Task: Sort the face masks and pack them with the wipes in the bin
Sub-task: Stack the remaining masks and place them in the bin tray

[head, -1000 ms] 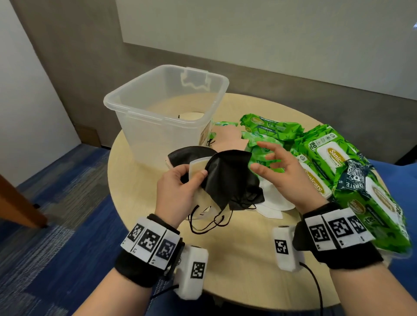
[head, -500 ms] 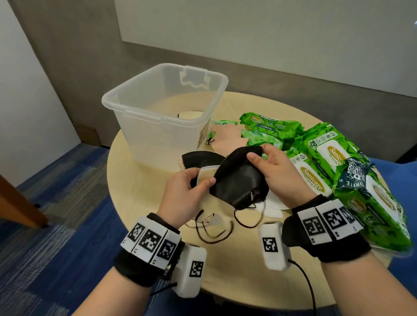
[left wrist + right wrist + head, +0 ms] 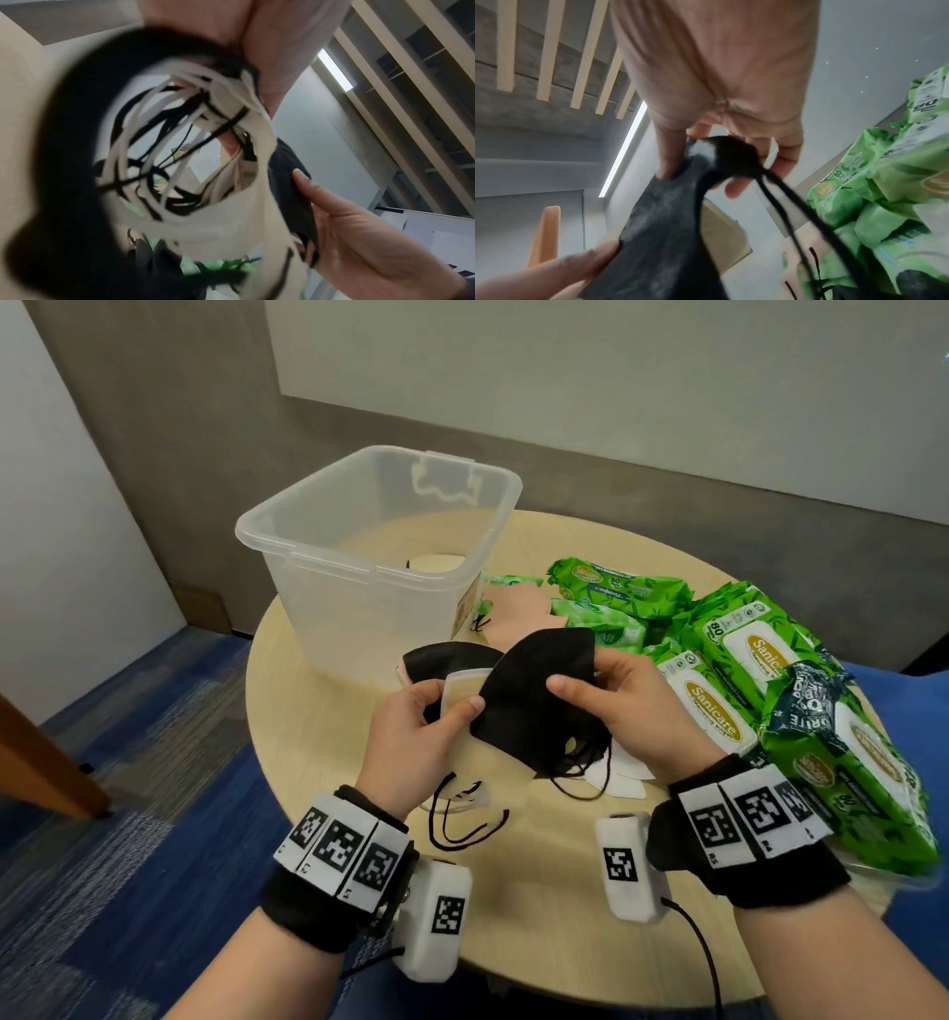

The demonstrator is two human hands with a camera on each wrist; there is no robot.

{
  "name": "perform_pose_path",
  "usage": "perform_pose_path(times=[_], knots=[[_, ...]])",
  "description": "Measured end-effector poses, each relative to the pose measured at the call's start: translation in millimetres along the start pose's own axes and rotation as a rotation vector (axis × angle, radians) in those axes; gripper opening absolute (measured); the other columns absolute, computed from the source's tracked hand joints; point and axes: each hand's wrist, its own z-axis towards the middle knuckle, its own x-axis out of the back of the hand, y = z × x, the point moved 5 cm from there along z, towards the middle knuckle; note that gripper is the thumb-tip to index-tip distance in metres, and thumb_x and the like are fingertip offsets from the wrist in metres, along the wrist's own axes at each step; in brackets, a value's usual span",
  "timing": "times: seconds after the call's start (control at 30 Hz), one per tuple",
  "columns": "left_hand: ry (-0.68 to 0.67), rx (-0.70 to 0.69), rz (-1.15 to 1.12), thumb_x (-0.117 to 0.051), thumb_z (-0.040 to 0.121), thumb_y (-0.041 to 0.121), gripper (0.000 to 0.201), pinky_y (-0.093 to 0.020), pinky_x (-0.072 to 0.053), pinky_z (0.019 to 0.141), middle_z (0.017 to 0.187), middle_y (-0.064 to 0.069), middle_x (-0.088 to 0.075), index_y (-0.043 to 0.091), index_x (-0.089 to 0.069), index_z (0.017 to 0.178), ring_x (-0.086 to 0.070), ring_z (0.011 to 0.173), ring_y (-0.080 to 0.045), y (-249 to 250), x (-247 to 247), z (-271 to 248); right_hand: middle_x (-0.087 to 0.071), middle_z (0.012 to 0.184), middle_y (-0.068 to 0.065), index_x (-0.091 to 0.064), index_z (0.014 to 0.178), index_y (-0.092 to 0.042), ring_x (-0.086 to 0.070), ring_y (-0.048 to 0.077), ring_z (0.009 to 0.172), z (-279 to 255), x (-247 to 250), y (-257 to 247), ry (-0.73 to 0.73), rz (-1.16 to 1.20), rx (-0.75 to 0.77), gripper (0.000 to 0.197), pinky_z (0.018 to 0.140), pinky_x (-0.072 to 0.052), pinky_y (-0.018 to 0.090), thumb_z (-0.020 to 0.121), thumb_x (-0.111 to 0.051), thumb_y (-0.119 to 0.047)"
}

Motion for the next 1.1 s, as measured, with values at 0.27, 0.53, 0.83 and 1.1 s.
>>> perform_pose_path(times=[0.27, 0.53, 0.83, 1.1], knots=[[0.114, 0.071, -0.160, -0.059, 0.090, 0.020, 0.012, -0.031, -0.053, 0.068, 0.083, -0.005, -0.072, 0.016, -0.071, 0.089, -0.067, 0.079, -0.018, -8.1, 4.6, 1.7, -0.068, 0.104, 0.007, -0.060, 0.109, -0.007, -0.066, 0.015, 0.095, 1.7, 19.3, -2.5, 0.258, 0.161, 0.039, 0.023, 0.082, -0.054, 0.025, 0.090, -0.051, 0.002], [0.216, 0.025, -0.220, -0.051, 0.095, 0.019, 0.020, -0.038, -0.054, 0.080, 0.090, -0.005, -0.072, 0.015, -0.070, 0.095, -0.067, 0.091, -0.020, -4.5, -0.3, -0.1, -0.069, 0.098, 0.007, -0.054, 0.118, -0.009, -0.066, 0.017, 0.069, -10.7, -33.8, 12.0, 0.057, 0.373, -0.100, 0.025, 0.045, -0.047, 0.027, 0.098, -0.038, -0.012], [0.165, -0.006, -0.479, -0.040, 0.088, 0.040, 0.033, -0.017, -0.052, 0.071, 0.091, 0.002, -0.072, 0.020, -0.066, 0.092, -0.068, 0.091, -0.011, 16.6, -8.6, -14.2, -0.062, 0.118, 0.002, -0.052, 0.120, -0.017, -0.057, 0.018, 0.112, -9.4, -55.8, 30.7, 0.194, 0.218, -0.131, 0.031, 0.100, -0.044, 0.047, 0.094, -0.043, -0.032], [0.235, -0.006, -0.345, -0.066, 0.083, 0.006, 0.015, -0.044, -0.055, 0.083, 0.087, -0.003, -0.074, 0.021, -0.070, 0.084, -0.070, 0.089, -0.022, 6.5, -1.6, -9.4, -0.063, 0.113, 0.014, -0.048, 0.120, -0.014, -0.063, 0.026, 0.098, -16.9, -52.6, 20.2, 0.164, 0.261, -0.086, 0.023, 0.075, -0.055, 0.042, 0.097, -0.044, -0.012]])
